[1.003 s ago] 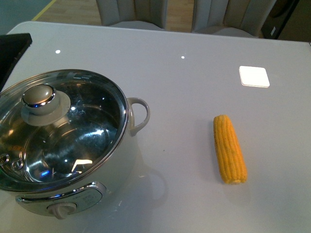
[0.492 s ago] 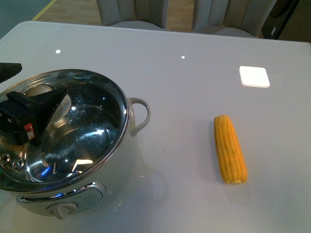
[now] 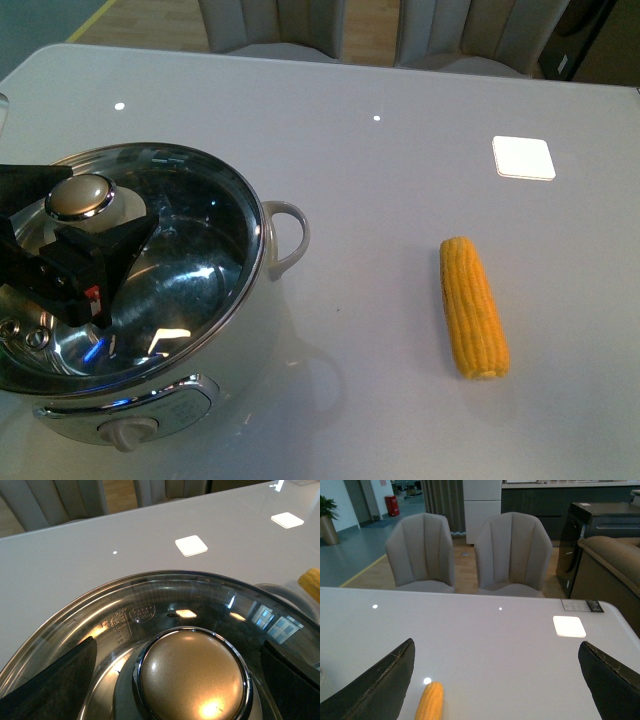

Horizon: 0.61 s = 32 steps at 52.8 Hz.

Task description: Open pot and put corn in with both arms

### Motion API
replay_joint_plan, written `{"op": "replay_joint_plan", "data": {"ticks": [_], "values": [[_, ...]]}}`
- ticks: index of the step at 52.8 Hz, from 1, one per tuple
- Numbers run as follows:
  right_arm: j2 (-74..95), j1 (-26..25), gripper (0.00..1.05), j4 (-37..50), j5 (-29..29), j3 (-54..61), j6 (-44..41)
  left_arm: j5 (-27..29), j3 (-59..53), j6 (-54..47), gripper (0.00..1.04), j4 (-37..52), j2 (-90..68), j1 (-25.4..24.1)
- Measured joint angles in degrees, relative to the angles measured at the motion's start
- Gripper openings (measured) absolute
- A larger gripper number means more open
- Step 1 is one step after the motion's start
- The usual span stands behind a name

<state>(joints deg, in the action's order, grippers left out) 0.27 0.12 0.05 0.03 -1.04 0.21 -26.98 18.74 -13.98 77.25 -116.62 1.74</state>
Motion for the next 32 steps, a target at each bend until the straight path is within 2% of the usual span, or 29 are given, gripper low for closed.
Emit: {"op": "replay_joint_plan", "data": {"ticks": [19,32], "values": [[0.0,0.0,0.96,0.0,0.0,0.0,0.0,0.1,0.0,0.2,0.46,0.7,-0.2,0.2],[0.0,0.0,0.96,0.0,0.0,0.0,0.0,0.5,0.0,0.2,0.45,1.1,-0.2,0.2]]}}
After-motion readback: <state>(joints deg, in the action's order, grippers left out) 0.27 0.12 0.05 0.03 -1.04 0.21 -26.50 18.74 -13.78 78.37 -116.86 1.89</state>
